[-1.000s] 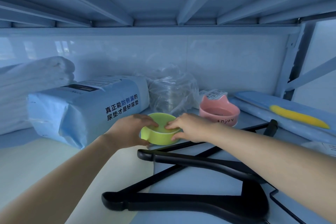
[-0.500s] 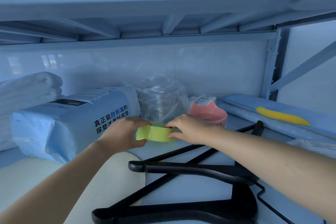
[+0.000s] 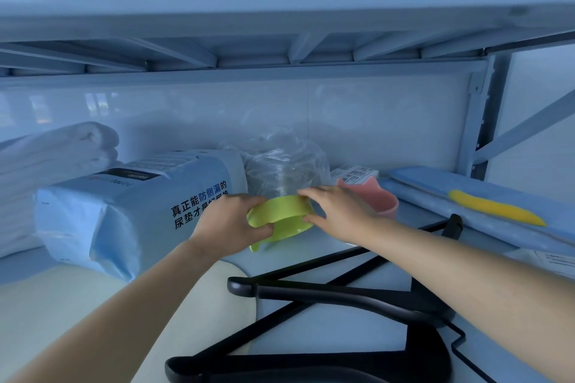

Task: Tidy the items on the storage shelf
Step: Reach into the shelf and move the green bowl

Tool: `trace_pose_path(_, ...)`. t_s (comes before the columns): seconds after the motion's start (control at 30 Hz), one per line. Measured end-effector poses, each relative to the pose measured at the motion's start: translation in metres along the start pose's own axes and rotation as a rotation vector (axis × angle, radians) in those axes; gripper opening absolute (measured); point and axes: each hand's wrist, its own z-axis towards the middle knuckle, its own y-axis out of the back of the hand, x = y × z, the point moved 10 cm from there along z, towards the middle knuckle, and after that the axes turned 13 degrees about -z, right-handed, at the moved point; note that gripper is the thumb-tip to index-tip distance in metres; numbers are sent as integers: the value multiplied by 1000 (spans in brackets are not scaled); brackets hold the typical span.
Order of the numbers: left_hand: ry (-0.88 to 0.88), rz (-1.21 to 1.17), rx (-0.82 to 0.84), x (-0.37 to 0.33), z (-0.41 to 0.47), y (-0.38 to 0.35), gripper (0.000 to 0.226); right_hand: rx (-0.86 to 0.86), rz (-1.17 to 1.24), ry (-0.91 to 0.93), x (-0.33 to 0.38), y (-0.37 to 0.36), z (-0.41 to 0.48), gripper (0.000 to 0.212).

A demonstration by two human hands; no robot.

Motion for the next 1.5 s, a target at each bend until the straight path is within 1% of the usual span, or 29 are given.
trace_pose_path(0.1,43,-15,-1,3,-2,2,41,-22,-9,-16,0,5,1,51)
trace_pose_path(0.2,132,-53,-55,16,-3,8,39,-30,-7,-14,3,3,-3,56)
trace_pose_path(0.3,233,-132,-117,31,-5,14,37,-24,-12,7,6,-2,-7,59)
trace_pose_path(0.4,361,-236,-135,49,-10,14,35,11,-10,31,8,-5,-7,58)
trace_pose_path(0.47,431,-316,-144,58,-15,13,41,32,-6,38,10,-9,-7,57)
trace_pose_path(0.57,431,-316,-124,60,-16,9,51,44,9,24,11,-13,-7,54)
trace_pose_path(0.63,435,-335,-109,55,-16,6,53,71,33,27,15,-18,-7,54)
trace_pose_path(0.67,466,-440,-119,55,-18,2,52,90,37,42,18,-21,-8,55)
trace_pose_path(0.77,618,-930,-147,56,-30,-21,41,123,34,109,32,-27,-10,57)
trace_pose_path(0.83,668,-1054,-116,54,-36,-35,37,136,61,138,39,-28,-11,52)
trace_pose_path(0.93,691,-1107,-102,56,-38,-43,36,157,91,166,46,-27,-11,32)
trace_pose_path(1.0,693,-1075,-104,60,-38,-42,35,167,115,147,45,-25,-10,22)
trace_pose_path(1.13,632,-872,-43,69,-39,-39,37,157,154,116,40,-21,-7,21)
trace_pose_path(1.23,561,-704,18,73,-39,-34,42,157,171,97,35,-19,-4,20)
trace_pose_path(1.3,471,-483,69,72,-38,-29,45,154,177,76,30,-18,-2,19)
trace_pose_path(1.37,342,-272,75,65,-35,-21,48,155,175,73,27,-18,-2,18)
trace_pose_path(1.43,207,-242,58,48,-32,-16,49,158,169,72,25,-20,-3,18)
trace_pose_path(1.5,86,-255,88,30,-30,-17,42,146,162,71,24,-21,-4,18)
